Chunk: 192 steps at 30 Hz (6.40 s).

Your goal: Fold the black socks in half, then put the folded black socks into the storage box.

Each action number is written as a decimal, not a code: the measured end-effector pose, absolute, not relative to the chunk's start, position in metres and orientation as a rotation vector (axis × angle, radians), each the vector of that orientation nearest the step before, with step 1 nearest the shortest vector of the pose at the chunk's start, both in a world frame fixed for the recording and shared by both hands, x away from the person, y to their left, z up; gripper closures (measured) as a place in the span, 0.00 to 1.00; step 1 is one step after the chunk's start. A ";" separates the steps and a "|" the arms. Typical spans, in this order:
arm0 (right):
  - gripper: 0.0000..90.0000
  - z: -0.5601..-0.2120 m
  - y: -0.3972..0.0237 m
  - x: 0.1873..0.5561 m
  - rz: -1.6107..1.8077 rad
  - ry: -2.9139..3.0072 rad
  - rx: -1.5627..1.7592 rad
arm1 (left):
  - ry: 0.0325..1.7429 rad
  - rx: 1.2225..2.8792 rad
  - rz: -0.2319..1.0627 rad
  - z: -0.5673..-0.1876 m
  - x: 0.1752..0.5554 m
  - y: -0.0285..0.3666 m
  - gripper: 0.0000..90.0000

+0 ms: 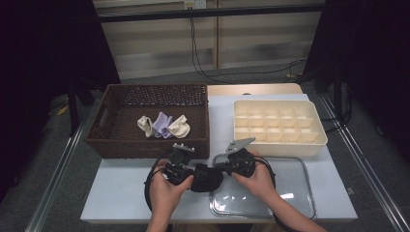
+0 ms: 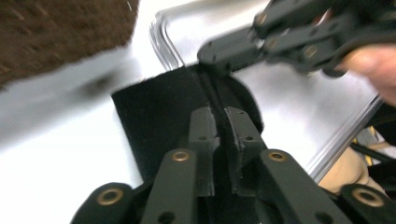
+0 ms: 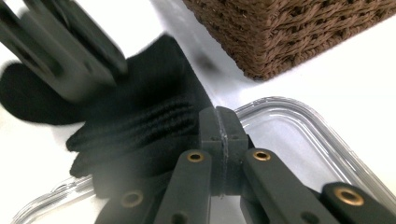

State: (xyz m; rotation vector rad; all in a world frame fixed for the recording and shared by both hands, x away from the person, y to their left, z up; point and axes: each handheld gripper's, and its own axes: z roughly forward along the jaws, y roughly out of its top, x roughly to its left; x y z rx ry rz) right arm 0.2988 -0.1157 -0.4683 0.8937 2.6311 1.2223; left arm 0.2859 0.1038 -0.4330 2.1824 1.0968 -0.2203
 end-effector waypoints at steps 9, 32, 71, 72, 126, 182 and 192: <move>1.00 -0.460 -0.121 0.295 1.258 2.616 0.883 | 1.103 2.183 -0.203 -0.435 0.285 0.094 0.99; 0.88 -0.439 -0.120 0.301 1.286 2.582 0.868 | 1.010 2.150 -0.149 -0.445 0.281 0.065 0.99; 0.80 -0.442 -0.102 0.307 1.315 2.633 0.836 | 1.009 2.158 -0.133 -0.444 0.279 0.071 0.98; 0.80 -0.444 -0.101 0.307 1.301 2.648 0.834 | 1.009 2.156 -0.134 -0.444 0.279 0.071 0.98; 0.55 -0.468 -0.130 0.289 1.414 2.554 1.380 | 1.048 2.178 -0.109 -0.447 0.267 0.095 1.00; 0.93 -0.446 -0.155 0.311 1.559 2.524 1.531 | 1.047 2.124 0.211 -0.462 0.289 0.122 0.19; 0.93 -0.429 -0.162 0.313 1.527 2.547 1.478 | 1.032 2.170 0.290 -0.476 0.296 0.126 0.09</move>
